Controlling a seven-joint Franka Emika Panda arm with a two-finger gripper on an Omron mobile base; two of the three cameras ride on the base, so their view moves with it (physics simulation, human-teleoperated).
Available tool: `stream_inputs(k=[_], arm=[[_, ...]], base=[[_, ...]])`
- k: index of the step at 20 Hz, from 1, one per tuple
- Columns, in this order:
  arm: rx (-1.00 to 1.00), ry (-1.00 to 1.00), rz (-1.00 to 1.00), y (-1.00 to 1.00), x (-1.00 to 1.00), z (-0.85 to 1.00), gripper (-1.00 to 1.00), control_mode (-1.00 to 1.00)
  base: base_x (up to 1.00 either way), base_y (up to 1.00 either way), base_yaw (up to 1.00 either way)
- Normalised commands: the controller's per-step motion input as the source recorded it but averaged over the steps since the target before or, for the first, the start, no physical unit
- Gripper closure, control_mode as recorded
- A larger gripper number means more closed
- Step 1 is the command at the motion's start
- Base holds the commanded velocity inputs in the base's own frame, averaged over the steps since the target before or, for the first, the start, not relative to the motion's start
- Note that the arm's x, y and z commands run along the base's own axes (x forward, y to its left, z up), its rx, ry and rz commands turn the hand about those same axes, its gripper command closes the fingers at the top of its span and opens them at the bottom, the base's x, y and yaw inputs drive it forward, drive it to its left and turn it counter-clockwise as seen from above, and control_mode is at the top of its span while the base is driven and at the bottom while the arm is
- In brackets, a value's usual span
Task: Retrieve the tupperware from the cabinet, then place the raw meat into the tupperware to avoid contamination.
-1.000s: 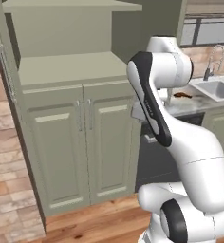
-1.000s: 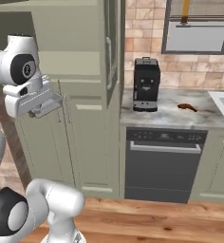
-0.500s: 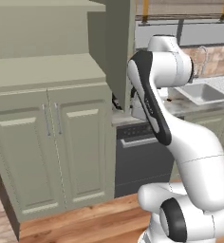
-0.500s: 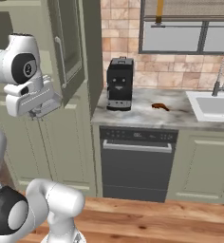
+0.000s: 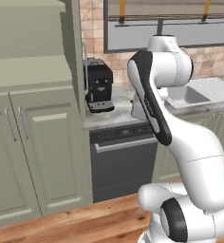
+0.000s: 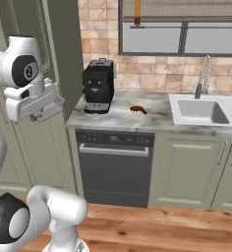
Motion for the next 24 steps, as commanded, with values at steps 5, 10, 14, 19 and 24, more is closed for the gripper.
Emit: stream_inputs(k=[5, 10, 14, 19, 24], arm=[[0.0, 0.0, 0.0, 0.0, 0.0, 0.0, 1.0, 1.0], [0.0, 0.0, 0.0, 0.0, 0.0, 0.0, 1.0, 1.0], [0.0, 0.0, 0.0, 0.0, 0.0, 0.0, 1.0, 1.0], [0.0, 0.0, 0.0, 0.0, 0.0, 0.0, 1.0, 1.0], [0.0, 0.0, 0.0, 0.0, 0.0, 0.0, 1.0, 1.0]], base=[[0.13, -0.8, 0.03], [0.17, -0.73, 0.04], [0.32, -0.49, 0.04], [0.53, -0.45, 0.07], [0.76, -0.42, 0.13]])
